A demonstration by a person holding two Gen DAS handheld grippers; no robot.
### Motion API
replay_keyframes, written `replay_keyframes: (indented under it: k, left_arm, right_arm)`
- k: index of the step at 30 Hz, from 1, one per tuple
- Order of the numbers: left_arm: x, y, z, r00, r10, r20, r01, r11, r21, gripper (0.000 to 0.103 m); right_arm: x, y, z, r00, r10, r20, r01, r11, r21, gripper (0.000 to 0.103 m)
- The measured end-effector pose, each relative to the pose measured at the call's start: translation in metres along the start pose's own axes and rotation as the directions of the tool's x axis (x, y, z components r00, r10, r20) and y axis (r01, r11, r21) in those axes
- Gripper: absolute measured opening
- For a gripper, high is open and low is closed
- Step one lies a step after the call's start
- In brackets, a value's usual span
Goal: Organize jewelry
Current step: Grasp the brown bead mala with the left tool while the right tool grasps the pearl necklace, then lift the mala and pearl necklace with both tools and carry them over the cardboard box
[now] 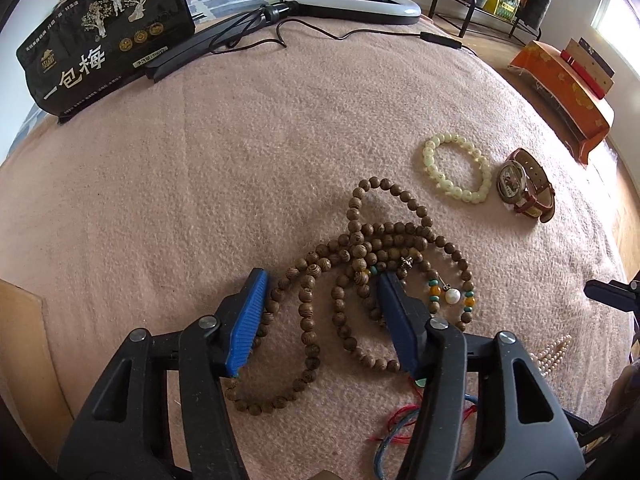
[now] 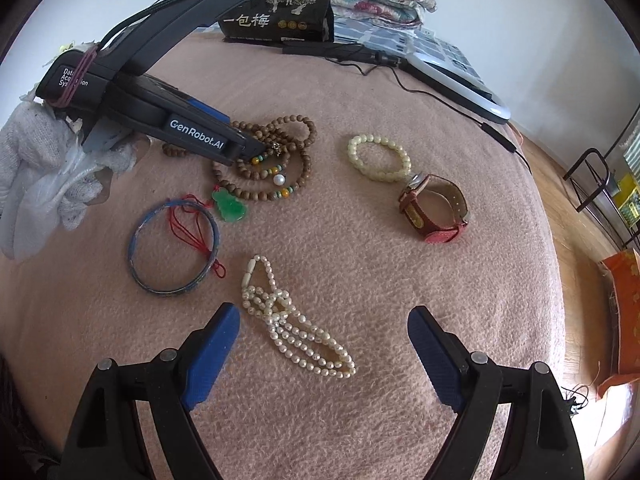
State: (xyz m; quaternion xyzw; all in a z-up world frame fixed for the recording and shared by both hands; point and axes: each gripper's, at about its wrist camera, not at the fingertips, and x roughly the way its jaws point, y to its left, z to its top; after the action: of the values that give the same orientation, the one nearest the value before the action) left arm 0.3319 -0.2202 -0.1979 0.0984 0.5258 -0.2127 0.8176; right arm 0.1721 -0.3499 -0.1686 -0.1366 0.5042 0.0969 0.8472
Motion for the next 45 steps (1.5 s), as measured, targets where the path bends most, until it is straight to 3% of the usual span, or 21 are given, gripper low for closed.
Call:
replay_keyframes:
  k: [6, 11, 19, 23, 25, 31, 45]
  left_arm:
    - [-0.002, -0.003, -0.004, 0.999, -0.032, 0.013, 0.032, 0.999, -0.015, 0.038]
    - [-0.004, -0.007, -0.004, 0.999, -0.036, 0.012, 0.036, 0.999, -0.012, 0.020]
    - [-0.007, -0.004, -0.005, 0.999, -0.050, 0.022, 0.051, 0.997, -0.061, 0.018]
    - [-0.011, -0.001, -0.006, 0.998, -0.063, 0.027, 0.065, 0.994, -0.084, 0.018]
    - [-0.015, -0.001, -0.006, 0.997, -0.068, 0.033, 0.071, 0.994, -0.088, 0.010]
    - [-0.031, 0.002, -0.006, 0.995, -0.072, 0.066, 0.078, 0.992, -0.097, 0.010]
    - [-0.081, 0.015, -0.003, 0.983, -0.088, 0.159, 0.112, 0.983, -0.147, 0.010]
  right_arm:
    - [0.013, 0.007, 0.004, 1.000, -0.009, -0.015, 0.009, 0.999, -0.049, 0.087]
    - [0.019, 0.010, 0.002, 0.999, 0.016, -0.038, -0.018, 0.998, -0.055, 0.075]
    - [0.018, 0.017, 0.001, 0.994, 0.100, -0.051, -0.103, 0.993, -0.054, 0.030]
    - [0.015, 0.022, -0.001, 0.993, 0.106, -0.053, -0.109, 0.992, -0.059, 0.014]
    - [0.014, 0.021, -0.002, 0.993, 0.105, -0.050, -0.107, 0.993, -0.046, 0.011]
    - [0.006, 0.012, -0.004, 0.994, 0.109, -0.032, -0.109, 0.994, 0.013, 0.005]
    - [-0.020, -0.013, 0.000, 0.995, 0.093, 0.038, -0.098, 0.986, 0.133, 0.005]
